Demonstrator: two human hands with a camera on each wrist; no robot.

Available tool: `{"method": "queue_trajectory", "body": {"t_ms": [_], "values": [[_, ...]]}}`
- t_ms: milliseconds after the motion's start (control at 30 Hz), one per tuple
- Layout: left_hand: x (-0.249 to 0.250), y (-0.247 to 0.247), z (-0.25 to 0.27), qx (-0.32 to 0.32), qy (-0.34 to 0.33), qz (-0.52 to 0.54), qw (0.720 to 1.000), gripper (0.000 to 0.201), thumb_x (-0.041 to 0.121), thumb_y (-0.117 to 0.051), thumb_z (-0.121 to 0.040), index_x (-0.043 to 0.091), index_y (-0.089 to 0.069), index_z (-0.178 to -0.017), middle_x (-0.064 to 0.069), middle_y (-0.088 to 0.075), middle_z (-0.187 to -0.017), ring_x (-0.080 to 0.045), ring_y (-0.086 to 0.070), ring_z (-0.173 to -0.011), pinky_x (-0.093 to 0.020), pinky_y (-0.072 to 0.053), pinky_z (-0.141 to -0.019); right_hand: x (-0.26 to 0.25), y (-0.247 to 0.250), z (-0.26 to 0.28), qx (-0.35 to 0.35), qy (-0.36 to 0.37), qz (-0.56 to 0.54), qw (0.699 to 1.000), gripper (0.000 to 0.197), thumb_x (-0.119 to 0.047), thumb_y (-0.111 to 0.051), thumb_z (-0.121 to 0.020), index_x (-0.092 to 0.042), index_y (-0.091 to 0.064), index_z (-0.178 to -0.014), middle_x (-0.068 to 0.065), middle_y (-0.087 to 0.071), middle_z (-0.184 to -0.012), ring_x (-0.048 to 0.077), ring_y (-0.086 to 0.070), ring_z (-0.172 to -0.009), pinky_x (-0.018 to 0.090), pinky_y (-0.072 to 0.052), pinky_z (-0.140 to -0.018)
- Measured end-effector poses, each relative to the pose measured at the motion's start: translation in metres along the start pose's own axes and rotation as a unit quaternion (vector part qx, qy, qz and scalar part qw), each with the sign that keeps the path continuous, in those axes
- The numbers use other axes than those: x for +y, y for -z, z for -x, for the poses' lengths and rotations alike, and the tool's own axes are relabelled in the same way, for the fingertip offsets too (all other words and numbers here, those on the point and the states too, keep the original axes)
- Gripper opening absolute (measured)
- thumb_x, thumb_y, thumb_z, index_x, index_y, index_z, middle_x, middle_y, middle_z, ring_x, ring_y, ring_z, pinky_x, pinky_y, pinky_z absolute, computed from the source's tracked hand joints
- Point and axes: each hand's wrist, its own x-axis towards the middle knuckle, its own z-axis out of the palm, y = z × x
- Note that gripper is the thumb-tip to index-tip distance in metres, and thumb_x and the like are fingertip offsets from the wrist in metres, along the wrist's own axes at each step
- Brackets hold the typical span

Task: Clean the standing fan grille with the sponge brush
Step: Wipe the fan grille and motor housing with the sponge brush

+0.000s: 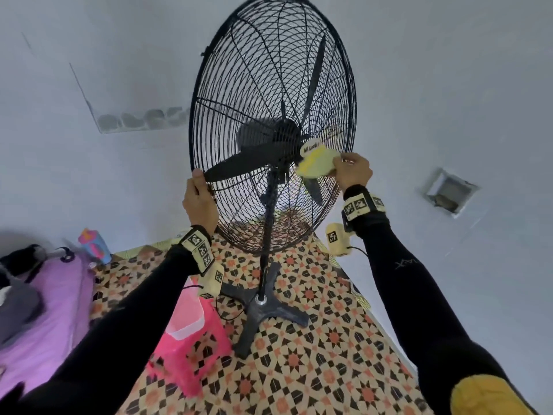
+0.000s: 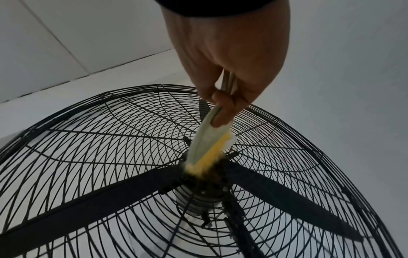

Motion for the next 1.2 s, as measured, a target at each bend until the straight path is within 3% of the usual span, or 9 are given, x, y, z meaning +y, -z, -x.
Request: {"method": "queue_trajectory", "body": {"t_ms": [100,300,400,500,633,800,967,1100,1200], "values": [[-0.002,0.0,0.001,-0.005,-0.03,0.001,1.0,0.096,0.096,-0.022,-0.082,0.011,-0.059,-0.103,-0.017,-0.057,-0.086,-0.021,-0.05,-0.076,-0.037,-0.042,-0.071,-0.006,-0.008,0.02,-0.015,0.024,-0.01,1.0,0.033,-0.019,-0.069,-0.088,-0.008,-0.071,-0.119,0.008,-0.07,-0.115,0.025,-0.069,-0.098,0.037,-0.057,-0.094],[-0.001,0.006,0.0,-0.033,-0.036,-0.019,0.999,0.06,0.07,-0.025,-0.102,0.02,-0.057,-0.098,-0.004,-0.056,-0.086,-0.019,-0.05,-0.081,-0.03,-0.042,-0.072,0.006,-0.012,0.025,-0.057,0.049,0.062,0.995,0.011,-0.031,-0.076,-0.078,-0.029,-0.077,-0.089,-0.003,-0.073,-0.099,0.021,-0.069,-0.099,0.042,-0.057,-0.096],[-0.004,0.004,-0.002,-0.041,-0.041,-0.007,0.998,0.074,0.078,-0.025,-0.094,0.01,-0.053,-0.098,-0.004,-0.052,-0.082,-0.018,-0.047,-0.072,-0.035,-0.043,-0.067,0.005,-0.013,0.036,0.007,0.053,0.038,0.998,0.029,-0.02,-0.07,-0.09,-0.011,-0.072,-0.117,0.008,-0.071,-0.111,0.015,-0.066,-0.091,0.026,-0.053,-0.094],[-0.006,0.005,-0.004,-0.033,-0.037,-0.013,0.999,0.069,0.078,-0.026,-0.095,0.013,-0.05,-0.095,0.001,-0.049,-0.076,-0.016,-0.045,-0.067,-0.036,-0.042,-0.065,0.008,-0.018,0.044,-0.069,0.056,0.072,0.993,0.023,-0.017,-0.073,-0.088,-0.009,-0.075,-0.11,0.006,-0.071,-0.106,0.011,-0.065,-0.077,0.015,-0.056,-0.073],[-0.007,0.007,-0.003,-0.046,-0.043,-0.017,0.998,0.065,0.071,-0.026,-0.1,0.011,-0.049,-0.094,0.002,-0.047,-0.074,-0.014,-0.043,-0.064,-0.034,-0.04,-0.064,0.007,-0.012,0.05,-0.002,0.054,0.038,0.998,0.026,-0.019,-0.071,-0.088,-0.01,-0.075,-0.112,0.008,-0.072,-0.111,0.016,-0.064,-0.092,0.027,-0.054,-0.093],[-0.004,0.008,-0.005,-0.042,-0.035,-0.022,0.998,0.059,0.068,-0.027,-0.104,0.014,-0.047,-0.092,0.002,-0.047,-0.074,-0.015,-0.043,-0.066,-0.035,-0.04,-0.067,0.007,-0.021,0.065,-0.064,0.045,0.031,0.996,0.017,-0.011,-0.072,-0.086,-0.008,-0.076,-0.102,0.008,-0.073,-0.107,0.014,-0.068,-0.07,0.014,-0.055,-0.053],[-0.007,0.009,-0.003,-0.061,-0.041,-0.033,0.997,0.068,0.076,-0.023,-0.099,0.013,-0.048,-0.094,-0.003,-0.048,-0.078,-0.018,-0.045,-0.069,-0.037,-0.042,-0.066,0.012,-0.015,0.072,0.015,0.039,-0.018,0.999,0.026,-0.012,-0.069,-0.09,-0.005,-0.072,-0.115,0.009,-0.068,-0.102,0.019,-0.065,-0.077,0.006,-0.05,-0.055],[-0.004,0.007,-0.005,-0.045,-0.005,-0.038,0.998,0.062,0.072,-0.023,-0.101,0.016,-0.051,-0.096,-0.005,-0.053,-0.087,-0.021,-0.048,-0.078,-0.034,-0.039,-0.075,0.023,-0.03,0.089,-0.049,0.056,0.038,0.997,0.022,-0.019,-0.076,-0.084,-0.012,-0.077,-0.105,-0.001,-0.07,-0.095,0.018,-0.068,-0.088,0.039,-0.06,-0.087],[0.006,0.01,-0.001,-0.066,0.066,-0.016,0.995,0.063,0.068,-0.023,-0.104,0.016,-0.056,-0.114,0.008,-0.053,-0.088,-0.009,-0.049,-0.077,-0.028,-0.038,-0.077,0.024,-0.024,0.093,-0.05,0.059,0.047,0.996,0.019,-0.02,-0.076,-0.084,-0.014,-0.079,-0.102,-0.001,-0.071,-0.094,0.015,-0.066,-0.09,0.038,-0.058,-0.092]]}}
